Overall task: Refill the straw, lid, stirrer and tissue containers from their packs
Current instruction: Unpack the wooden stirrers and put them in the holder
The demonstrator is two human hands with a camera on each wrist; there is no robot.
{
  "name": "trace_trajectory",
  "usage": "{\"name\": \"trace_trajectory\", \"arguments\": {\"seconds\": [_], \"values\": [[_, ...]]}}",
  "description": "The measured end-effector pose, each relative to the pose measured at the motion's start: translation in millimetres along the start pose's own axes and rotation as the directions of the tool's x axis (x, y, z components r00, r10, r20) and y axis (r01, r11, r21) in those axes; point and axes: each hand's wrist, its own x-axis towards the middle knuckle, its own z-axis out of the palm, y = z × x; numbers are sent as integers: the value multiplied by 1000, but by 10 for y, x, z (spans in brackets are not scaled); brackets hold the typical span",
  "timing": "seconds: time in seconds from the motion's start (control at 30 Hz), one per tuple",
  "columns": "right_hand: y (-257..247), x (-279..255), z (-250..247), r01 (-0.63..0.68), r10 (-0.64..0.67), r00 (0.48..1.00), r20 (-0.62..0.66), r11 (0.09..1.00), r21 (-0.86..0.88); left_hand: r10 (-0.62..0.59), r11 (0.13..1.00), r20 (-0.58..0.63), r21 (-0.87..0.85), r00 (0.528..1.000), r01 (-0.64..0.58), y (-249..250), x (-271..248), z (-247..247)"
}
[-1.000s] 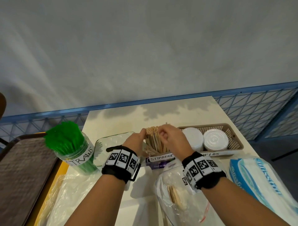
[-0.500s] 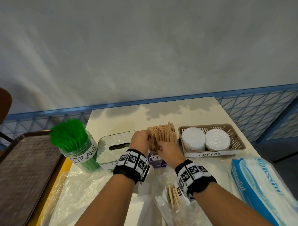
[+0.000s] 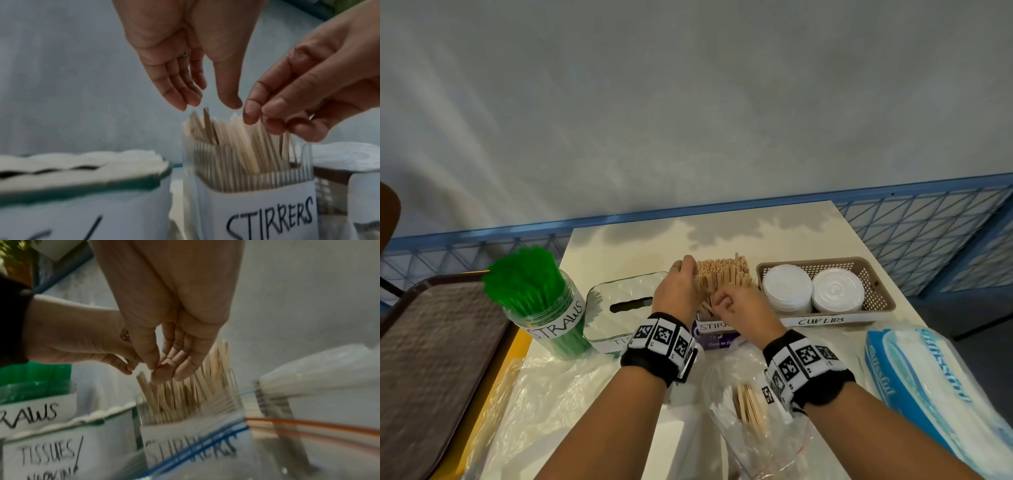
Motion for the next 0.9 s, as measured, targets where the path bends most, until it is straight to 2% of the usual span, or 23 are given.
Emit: {"name": "trace_trajectory", "arguments": {"seconds": [0.1,0.17,0.27,0.33,0.4,0.47,0.57,0.63,0.73,0.83,0.9], "values": [[-118,-170,-248,-47,46,999,22,999,26,61,998,-83,-20,995,-63,115,-123,-132],[-175,-334,-396,-96,98,988,119,995,-24,81,996,-70,-23,994,-83,188,-273,-160],[-193,-608,-421,-169,181,941,286,983,-66,43,999,180,-9,983,-42,239,-563,20],[-167,-758,-331,-186,208,926,316,978,-98,-20,997,363,78,931,-9,252,-742,213],[-148,-901,-196,-149,220,912,347,964,-221,-126,972,506,233,853,6,261,-877,408],[-108,-1044,6,-112,234,896,378,941,-319,-219,917,554,398,803,-24,275,-967,545],[82,-1181,339,-171,309,889,338,909,-380,-233,872,537,484,811,-70,296,-1018,639],[231,-1219,532,-200,314,909,275,906,-373,-219,900,527,433,822,-38,319,-1017,629],[360,-1275,704,-236,320,929,186,899,-368,-230,971,551,190,802,148,366,-974,578],[421,-1306,775,-286,348,925,153,903,-321,-275,946,586,24,762,323,380,-948,517],[458,-1308,791,-339,379,920,97,897,-283,-323,894,584,-70,745,442,367,-944,482]]}}
